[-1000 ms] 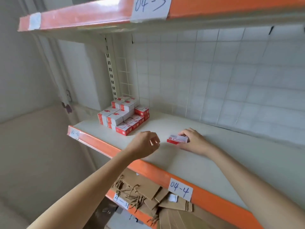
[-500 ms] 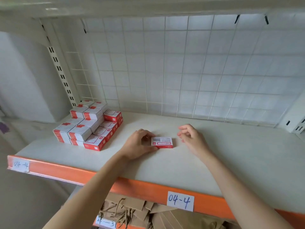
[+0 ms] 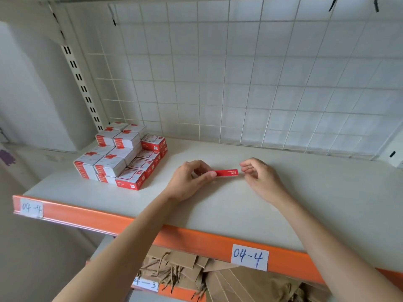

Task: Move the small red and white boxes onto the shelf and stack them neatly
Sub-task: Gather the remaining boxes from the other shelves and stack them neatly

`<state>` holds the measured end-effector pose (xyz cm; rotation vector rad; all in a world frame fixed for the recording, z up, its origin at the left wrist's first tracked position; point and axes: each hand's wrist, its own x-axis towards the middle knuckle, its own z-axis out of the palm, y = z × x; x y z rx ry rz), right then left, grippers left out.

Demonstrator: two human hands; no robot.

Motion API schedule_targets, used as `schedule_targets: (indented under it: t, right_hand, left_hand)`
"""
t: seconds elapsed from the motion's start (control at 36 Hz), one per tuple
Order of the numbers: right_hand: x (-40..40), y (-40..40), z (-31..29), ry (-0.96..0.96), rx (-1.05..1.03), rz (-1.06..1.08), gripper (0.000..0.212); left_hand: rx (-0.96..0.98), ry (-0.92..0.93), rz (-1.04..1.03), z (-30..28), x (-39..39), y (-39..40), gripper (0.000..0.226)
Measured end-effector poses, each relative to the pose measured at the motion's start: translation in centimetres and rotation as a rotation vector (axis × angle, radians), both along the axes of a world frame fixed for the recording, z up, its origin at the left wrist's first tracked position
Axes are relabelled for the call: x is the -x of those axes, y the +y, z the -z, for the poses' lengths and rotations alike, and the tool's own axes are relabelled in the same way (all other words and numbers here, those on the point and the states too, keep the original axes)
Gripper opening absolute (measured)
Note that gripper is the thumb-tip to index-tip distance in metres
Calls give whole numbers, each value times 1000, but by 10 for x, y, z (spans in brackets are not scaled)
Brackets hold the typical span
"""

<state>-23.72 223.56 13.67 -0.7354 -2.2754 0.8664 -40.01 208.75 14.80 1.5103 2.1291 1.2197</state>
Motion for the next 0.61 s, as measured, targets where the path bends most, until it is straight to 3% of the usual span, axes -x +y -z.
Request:
schedule_targets:
  t: [0.17,0.28,0.44,0.61]
  right_hand:
    - [0,1,1,-12,-6,-2,29]
    - [-1,1,0,-27,-9,-2,30]
    - [-1,0,-2,-31,-17,-10,29]
    - [-1,1,-2,-38,-12,-16,29]
  left_hand:
    - [3,-22,-84,-2,1,0,27]
    - [-13,-79,-112,-2,1,0,20]
    - [-3,-23,-125,-2,-1,1,11]
    - [50,-29,-77,-2,-2,-1,29]
